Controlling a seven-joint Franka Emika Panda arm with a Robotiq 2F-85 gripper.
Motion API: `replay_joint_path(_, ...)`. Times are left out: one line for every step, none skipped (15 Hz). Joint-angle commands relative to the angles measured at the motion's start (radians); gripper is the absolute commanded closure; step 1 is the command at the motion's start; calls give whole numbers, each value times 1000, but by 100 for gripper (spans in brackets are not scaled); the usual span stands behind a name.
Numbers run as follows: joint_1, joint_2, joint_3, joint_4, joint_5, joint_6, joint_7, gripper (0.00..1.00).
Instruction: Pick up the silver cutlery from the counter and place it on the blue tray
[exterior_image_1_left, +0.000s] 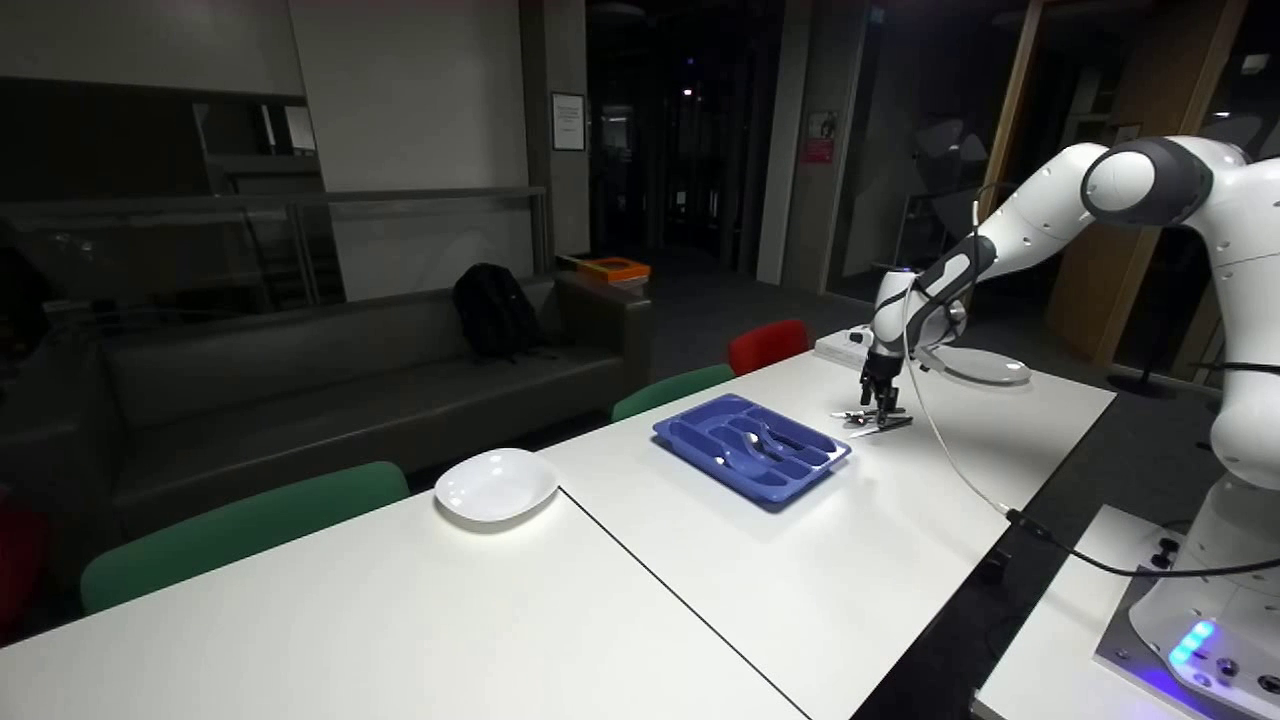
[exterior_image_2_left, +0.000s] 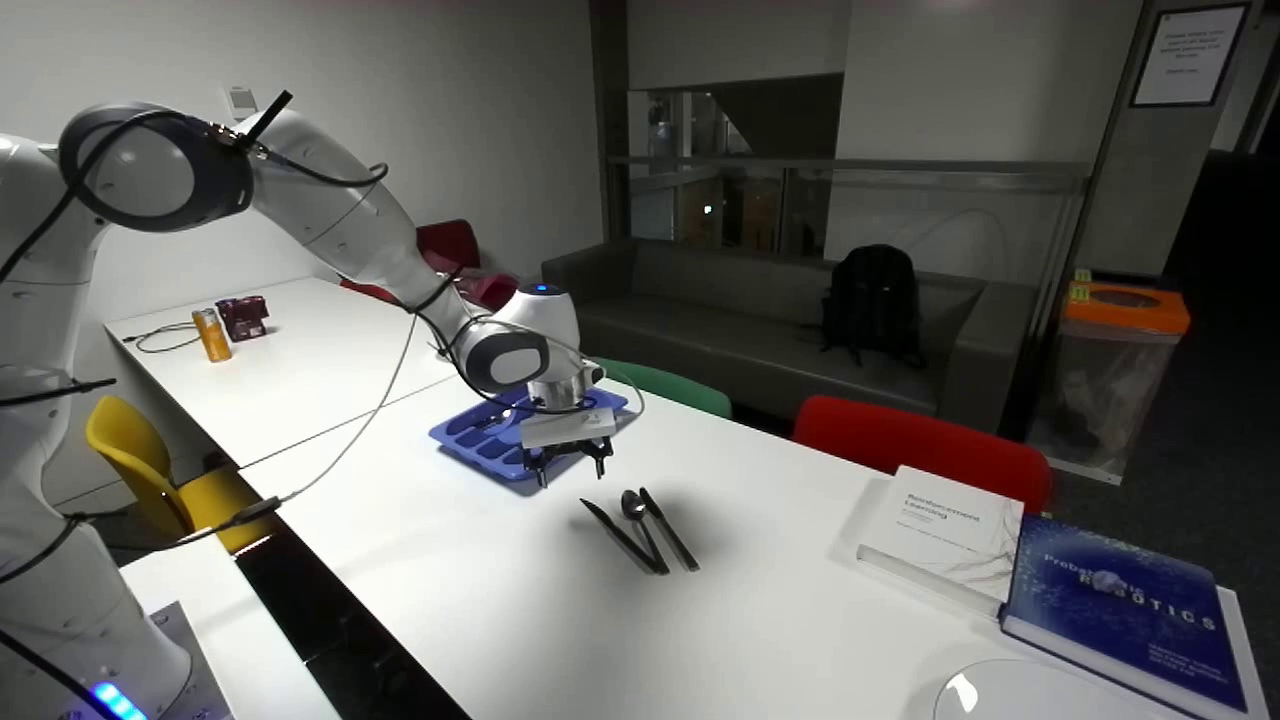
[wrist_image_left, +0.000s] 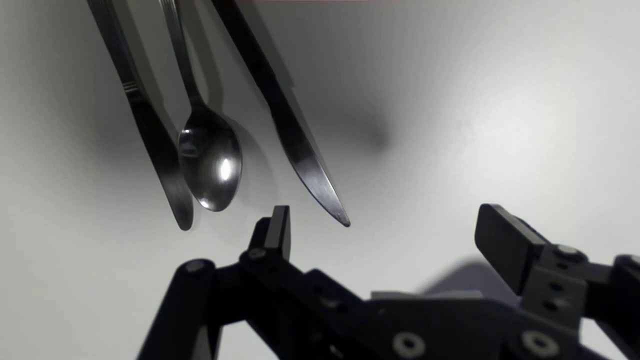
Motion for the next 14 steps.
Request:
replay_joint_path(24,3,-45,4,-66,45,-9,0)
replay_joint_path(29,4,-59,5,-90,51,-6,0)
replay_joint_path(29,4,-64,4,-109,59,-13,0)
replay_joint_path(32,4,-73,4,-132,66,-11,0)
replay_joint_path(24,3,-70,4,-139,65,-28,0)
replay_joint_path(22,4,-73,3,-152,72,-34,0)
replay_joint_path(14,4,-70,1,-160,83,-55,0)
replay_joint_path(1,4,-60,-1,-156,91,-87,0)
replay_joint_path(-6,6,-55,-1,-153,98,-112,0)
replay_joint_path(-12,10,-53,1,-150,107,-140,0)
replay_joint_path(-22,13,-47,2,-140,110,-171,0)
replay_joint_path(-33,17,-40,4,-127,113,-198,0)
replay_joint_path(-42,21,-37,4,-116,116,-220,0)
replay_joint_path(-51,24,-34,2,-104,118,-237,0)
